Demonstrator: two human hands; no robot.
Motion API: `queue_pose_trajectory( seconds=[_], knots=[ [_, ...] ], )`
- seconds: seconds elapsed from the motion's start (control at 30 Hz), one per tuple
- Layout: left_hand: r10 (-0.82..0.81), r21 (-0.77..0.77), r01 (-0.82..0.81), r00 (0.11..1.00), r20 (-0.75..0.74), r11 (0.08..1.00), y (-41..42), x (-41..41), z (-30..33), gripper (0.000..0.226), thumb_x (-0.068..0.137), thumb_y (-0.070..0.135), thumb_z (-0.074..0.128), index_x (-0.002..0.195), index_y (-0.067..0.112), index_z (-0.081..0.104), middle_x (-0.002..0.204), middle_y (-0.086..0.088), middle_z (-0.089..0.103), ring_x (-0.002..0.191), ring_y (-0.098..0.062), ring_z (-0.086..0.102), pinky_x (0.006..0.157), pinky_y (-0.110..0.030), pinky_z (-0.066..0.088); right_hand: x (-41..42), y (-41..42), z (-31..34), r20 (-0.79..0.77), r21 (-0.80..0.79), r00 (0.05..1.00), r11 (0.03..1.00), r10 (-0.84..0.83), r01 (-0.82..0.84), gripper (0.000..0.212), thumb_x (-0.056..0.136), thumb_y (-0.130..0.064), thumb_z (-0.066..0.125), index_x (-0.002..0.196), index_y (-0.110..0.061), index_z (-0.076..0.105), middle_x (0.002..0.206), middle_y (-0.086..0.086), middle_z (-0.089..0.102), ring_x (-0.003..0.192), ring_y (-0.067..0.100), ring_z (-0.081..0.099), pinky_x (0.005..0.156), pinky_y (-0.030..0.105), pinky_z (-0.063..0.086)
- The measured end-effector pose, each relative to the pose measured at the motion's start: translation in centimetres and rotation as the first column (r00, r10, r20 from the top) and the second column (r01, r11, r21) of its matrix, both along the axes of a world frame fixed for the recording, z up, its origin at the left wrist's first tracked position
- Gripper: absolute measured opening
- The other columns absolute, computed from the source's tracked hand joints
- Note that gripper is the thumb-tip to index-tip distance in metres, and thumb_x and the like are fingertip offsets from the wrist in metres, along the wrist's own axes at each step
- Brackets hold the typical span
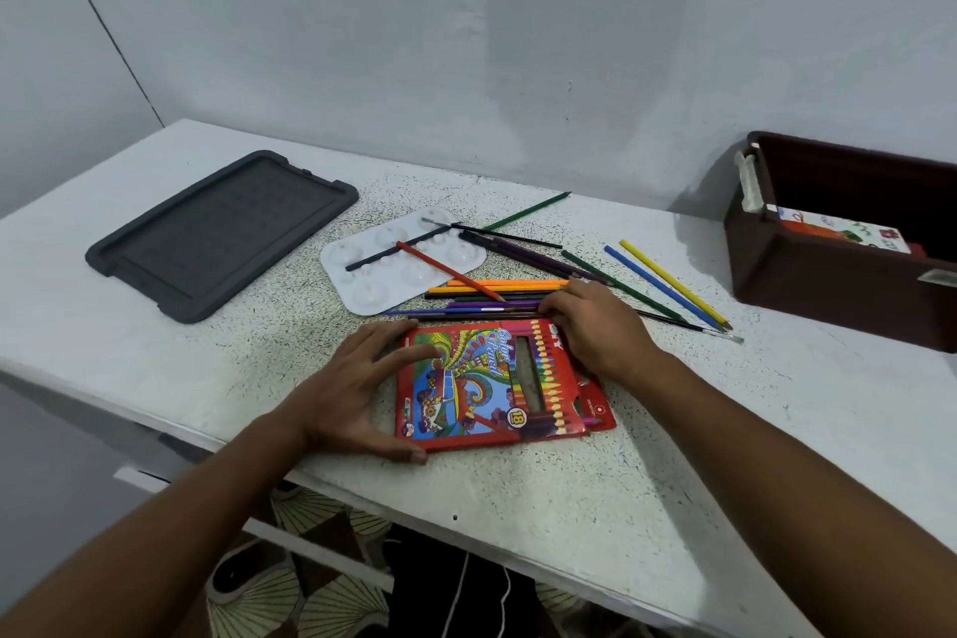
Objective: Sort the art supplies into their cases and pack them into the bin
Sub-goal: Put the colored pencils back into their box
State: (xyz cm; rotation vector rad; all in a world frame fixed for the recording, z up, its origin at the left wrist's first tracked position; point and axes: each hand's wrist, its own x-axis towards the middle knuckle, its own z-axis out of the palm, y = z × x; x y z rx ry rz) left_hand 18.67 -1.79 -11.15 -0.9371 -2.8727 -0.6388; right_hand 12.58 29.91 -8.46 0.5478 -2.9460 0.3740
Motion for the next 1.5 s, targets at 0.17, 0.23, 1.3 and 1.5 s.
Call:
queue_pose_trajectory(
  seconds=[0.17,0.23,1.3,1.5],
  knots=[
    [-0.016,-0.001,0.016,1.000,-0.010,1.000,0.0,-0.1,0.0,0.098,0.057,0.086,0.063,0.140,0.045,0.033,0.153,-0.002,0.027,0.140,-0.022,0.025,0.112,-0.044,0.025,0.1,0.5,0.4,0.004,0.045,0.997,0.996,0.083,-0.083,0.020,0.097,-0.026,0.049,0.114,-0.020,0.059,0.117,0.000,0.058,0.111,0.019,0.047,0.081,0.035,0.046],
    [-0.017,-0.005,0.017,1.000,-0.013,1.000,-0.1,-0.1,-0.1,0.097,0.058,0.086,0.063,0.141,0.046,0.032,0.153,-0.002,0.027,0.140,-0.023,0.025,0.112,-0.046,0.027,0.0,0.7,0.5,0.033,0.045,0.994,0.993,0.104,-0.105,0.019,0.097,-0.023,0.050,0.114,-0.019,0.058,0.117,0.001,0.058,0.110,0.019,0.047,0.081,0.035,0.046],
    [-0.035,-0.027,0.033,0.996,-0.087,0.999,0.3,-0.1,-0.5,0.095,0.059,0.084,0.063,0.141,0.043,0.036,0.151,-0.003,0.032,0.136,-0.024,0.032,0.108,-0.047,0.033,7.9,15.0,3.4,0.197,-0.175,0.976,0.976,-0.097,0.132,0.038,0.083,0.000,0.069,0.082,-0.037,0.061,0.084,-0.015,0.060,0.078,0.001,0.056,0.067,0.010,0.037],
    [-0.032,-0.039,0.028,0.994,-0.100,0.999,0.3,0.1,-0.4,0.095,0.060,0.084,0.063,0.141,0.038,0.040,0.150,-0.004,0.033,0.136,-0.021,0.031,0.107,-0.041,0.031,8.8,7.9,1.4,0.258,-0.267,0.958,0.962,0.123,-0.052,0.033,0.087,-0.019,0.068,0.081,-0.048,0.056,0.086,-0.025,0.057,0.091,-0.003,0.051,0.076,0.020,0.039]
  ],
)
